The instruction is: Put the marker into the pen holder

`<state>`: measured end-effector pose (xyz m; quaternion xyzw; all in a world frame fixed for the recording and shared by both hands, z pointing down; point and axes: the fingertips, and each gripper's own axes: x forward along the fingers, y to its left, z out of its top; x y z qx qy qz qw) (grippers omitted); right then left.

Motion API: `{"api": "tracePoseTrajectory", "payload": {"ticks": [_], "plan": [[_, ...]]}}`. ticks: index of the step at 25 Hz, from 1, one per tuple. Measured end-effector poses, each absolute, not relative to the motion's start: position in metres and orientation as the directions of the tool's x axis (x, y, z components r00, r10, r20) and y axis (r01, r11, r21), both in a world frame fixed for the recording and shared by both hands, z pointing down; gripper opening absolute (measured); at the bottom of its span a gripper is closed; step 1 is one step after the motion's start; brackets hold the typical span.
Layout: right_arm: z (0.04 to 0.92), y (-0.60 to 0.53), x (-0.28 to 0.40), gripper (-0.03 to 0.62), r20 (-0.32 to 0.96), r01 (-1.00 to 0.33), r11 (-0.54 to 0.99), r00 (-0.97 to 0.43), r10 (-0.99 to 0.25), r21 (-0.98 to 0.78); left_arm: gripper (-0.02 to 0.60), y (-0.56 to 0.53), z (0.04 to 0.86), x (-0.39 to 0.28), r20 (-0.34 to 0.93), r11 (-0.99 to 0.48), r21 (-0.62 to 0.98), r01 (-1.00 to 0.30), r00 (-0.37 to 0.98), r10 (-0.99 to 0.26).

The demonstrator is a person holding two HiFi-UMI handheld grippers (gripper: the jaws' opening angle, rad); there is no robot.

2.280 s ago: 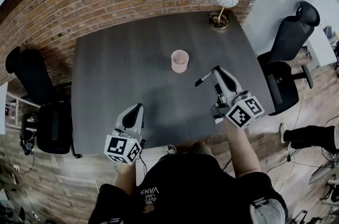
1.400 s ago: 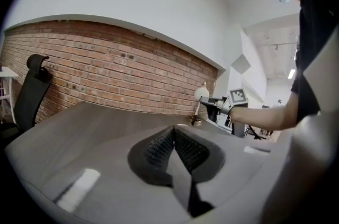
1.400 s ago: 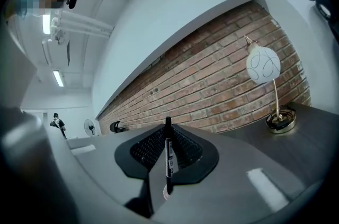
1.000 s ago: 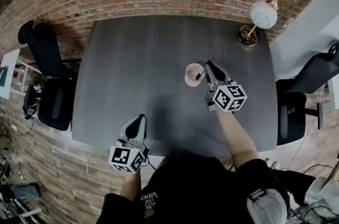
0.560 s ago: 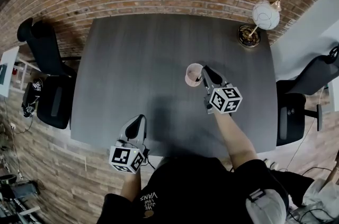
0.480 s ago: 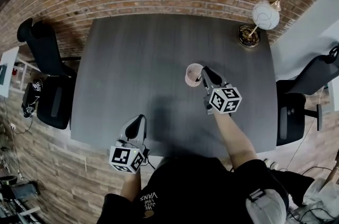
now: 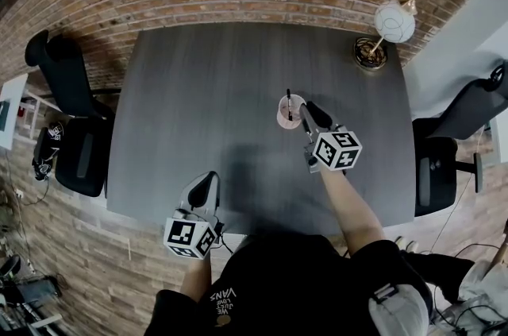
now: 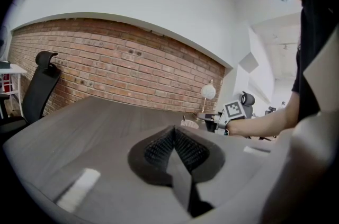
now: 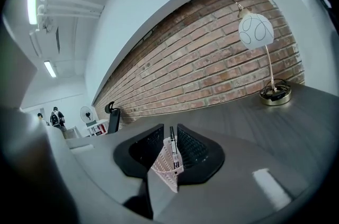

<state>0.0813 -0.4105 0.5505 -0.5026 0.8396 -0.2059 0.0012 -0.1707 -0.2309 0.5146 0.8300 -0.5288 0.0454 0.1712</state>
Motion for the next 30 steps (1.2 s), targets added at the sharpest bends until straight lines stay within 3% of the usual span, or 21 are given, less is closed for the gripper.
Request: {"api": "tracePoseTrajectory", "payload": {"ticks": [15,18,30], "plan": [[0.501,-0.364,0.079,0.038,0.115,-0.852,0.409,-0.466,-0.878,-0.326,0.054,-0.225,0.498,-0.169,0.211,-0.458,0.22,-0.861,0.501,-0.839],[0.485,-0.346,0.078,0.004,0.075,-0.854,0.409,-0.453,-0.888,-0.322,0.054,-0.222,0.494,-0.169,0.199,-0.489,0.212,-0.846,0.528,-0.826],[0.45,-0.25,0.074,0.003,-0.002,-0.879,0.354,-0.373,-0.928,-0.318,0.053,-0.204,0.484,-0.174,0.149,-0.634,0.188,-0.75,0.66,-0.736]]}}
